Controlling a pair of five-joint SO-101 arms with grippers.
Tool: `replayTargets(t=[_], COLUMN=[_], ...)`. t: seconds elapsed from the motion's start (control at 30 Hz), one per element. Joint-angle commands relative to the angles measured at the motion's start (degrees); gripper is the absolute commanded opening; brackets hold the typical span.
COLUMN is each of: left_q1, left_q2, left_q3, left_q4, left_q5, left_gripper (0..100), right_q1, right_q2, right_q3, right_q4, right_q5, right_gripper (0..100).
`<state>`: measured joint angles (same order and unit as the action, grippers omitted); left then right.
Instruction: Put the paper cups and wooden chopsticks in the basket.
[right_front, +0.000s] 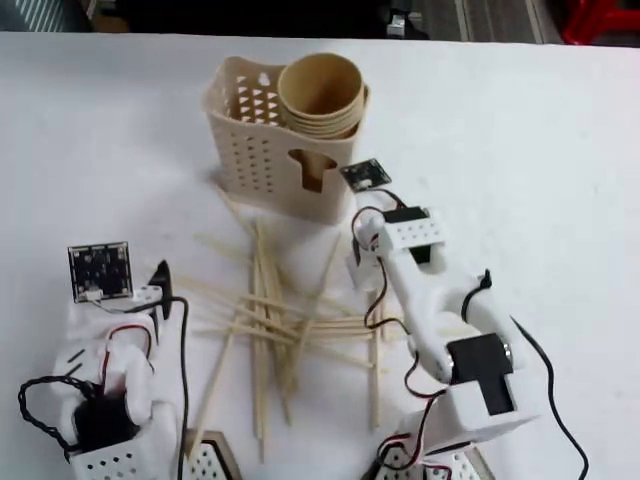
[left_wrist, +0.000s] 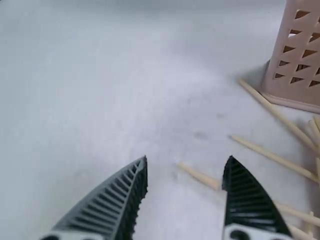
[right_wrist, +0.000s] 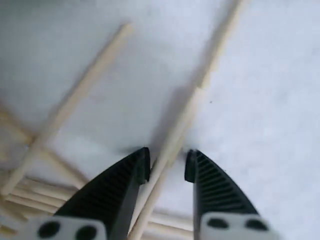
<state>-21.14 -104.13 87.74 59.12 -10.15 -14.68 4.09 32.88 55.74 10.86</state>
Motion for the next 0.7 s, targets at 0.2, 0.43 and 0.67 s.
replayTargets(t=[0.2,0.43,0.67], left_q1=[-0.22,-0.22,-0.22], left_q2=[-0.48,-0.48,-0.48], left_q3=[-0.18,-0.09,-0.09], left_q4=[0.09,0.09,0.09], left_q5=[-0.53,-0.53,-0.53], left_gripper=[25,25,25], right_q1=[3.74,4.53,4.70], right_q2=[-1.63,-11.65,-23.87], right_q3=[-1.58,2.11,5.19], right_q4=[3.12,6.90,12.97], right_q5=[0.00,0.70,3.34], right_gripper=[1.8,1.8,1.8])
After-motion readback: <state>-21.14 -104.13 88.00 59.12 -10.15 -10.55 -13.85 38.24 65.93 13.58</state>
